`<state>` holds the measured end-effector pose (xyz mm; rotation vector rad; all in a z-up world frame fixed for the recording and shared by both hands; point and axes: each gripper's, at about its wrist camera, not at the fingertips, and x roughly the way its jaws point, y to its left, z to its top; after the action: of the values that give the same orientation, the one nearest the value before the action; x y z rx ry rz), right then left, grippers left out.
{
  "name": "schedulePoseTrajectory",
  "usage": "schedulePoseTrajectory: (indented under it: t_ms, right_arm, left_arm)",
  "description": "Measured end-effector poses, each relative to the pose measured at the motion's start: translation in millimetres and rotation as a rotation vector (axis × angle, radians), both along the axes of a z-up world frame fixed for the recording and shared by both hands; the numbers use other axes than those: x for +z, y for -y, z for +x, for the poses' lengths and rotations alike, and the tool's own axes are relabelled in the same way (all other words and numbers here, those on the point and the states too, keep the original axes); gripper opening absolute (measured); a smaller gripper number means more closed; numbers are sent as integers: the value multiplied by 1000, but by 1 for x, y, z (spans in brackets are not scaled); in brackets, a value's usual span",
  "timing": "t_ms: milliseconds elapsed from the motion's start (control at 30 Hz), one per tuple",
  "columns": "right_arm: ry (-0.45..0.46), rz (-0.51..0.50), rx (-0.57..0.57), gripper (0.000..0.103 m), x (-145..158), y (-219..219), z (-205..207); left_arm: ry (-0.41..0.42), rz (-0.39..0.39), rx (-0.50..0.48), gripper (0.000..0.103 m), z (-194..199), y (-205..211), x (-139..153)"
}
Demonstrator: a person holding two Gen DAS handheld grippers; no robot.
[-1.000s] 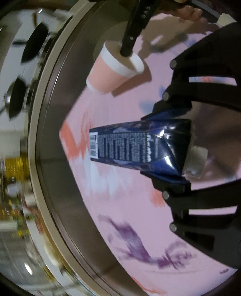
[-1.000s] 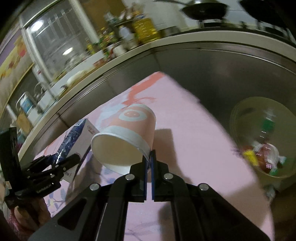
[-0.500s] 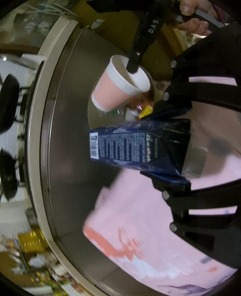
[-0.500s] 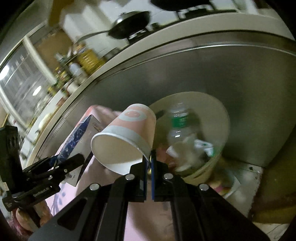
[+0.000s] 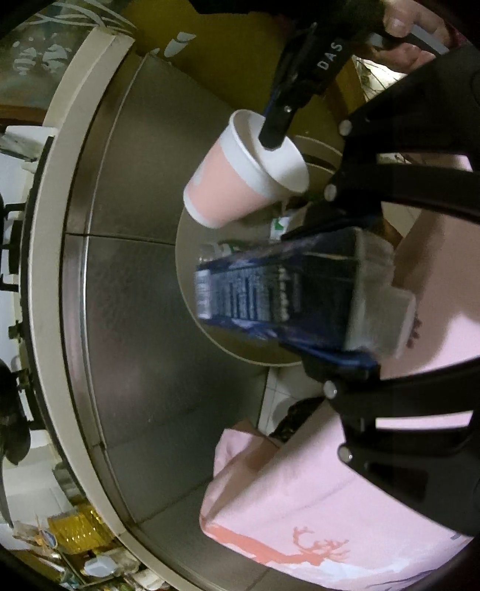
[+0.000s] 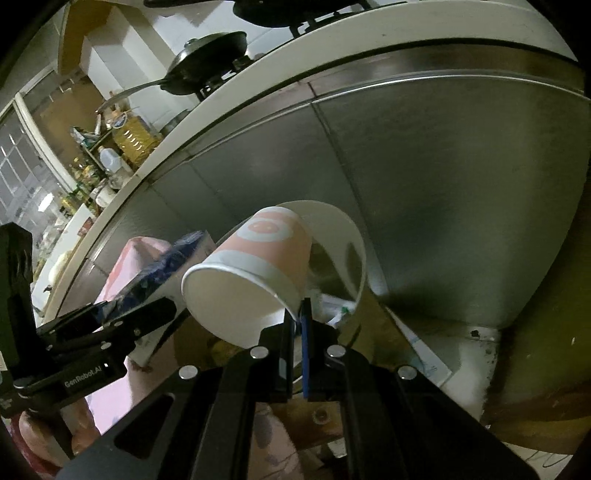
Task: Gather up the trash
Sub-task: 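Carry carton and paper cup over the beige bin and open both tools, then withdraw both open tools from the bin back over the table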
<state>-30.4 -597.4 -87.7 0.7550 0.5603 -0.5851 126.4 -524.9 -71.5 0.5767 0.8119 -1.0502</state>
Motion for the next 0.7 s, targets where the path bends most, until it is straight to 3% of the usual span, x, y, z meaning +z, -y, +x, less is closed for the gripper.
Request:
schedulePoseTrajectory:
  t_ms: [133, 167, 200, 267, 400, 433, 467, 533, 700]
  right_arm:
    - [-17, 16, -27, 1, -4, 9, -1]
    - [-24, 21, -32, 2, -5, 10, 1]
    - [-32, 24, -35, 2, -6, 11, 2]
    - [-48, 25, -28, 3, -7, 12, 5]
    - [-69, 5, 0, 11, -5, 6, 12]
    - [-71, -3, 2, 20, -4, 3, 13]
    - [-73, -15, 7, 37, -2, 0, 15]
    - [-70, -37, 13, 54, 2, -5, 17]
    - [-24, -56, 5, 55, 18, -20, 12]
  left_arm:
    - [17, 33, 0, 48, 1, 11, -8]
    - [25, 40, 3, 52, 1, 13, -9]
    - [32, 43, 8, 64, 0, 15, -9]
    - [54, 27, 27, 72, 0, 13, -5]
    - [58, 9, 48, 72, 3, 6, 5]
    - [56, 3, 54, 72, 4, 4, 7]
    - [51, -5, 63, 72, 5, 0, 11]
    - [38, -24, 79, 73, 5, -10, 17]
    - [33, -50, 120, 76, 6, -37, 28]
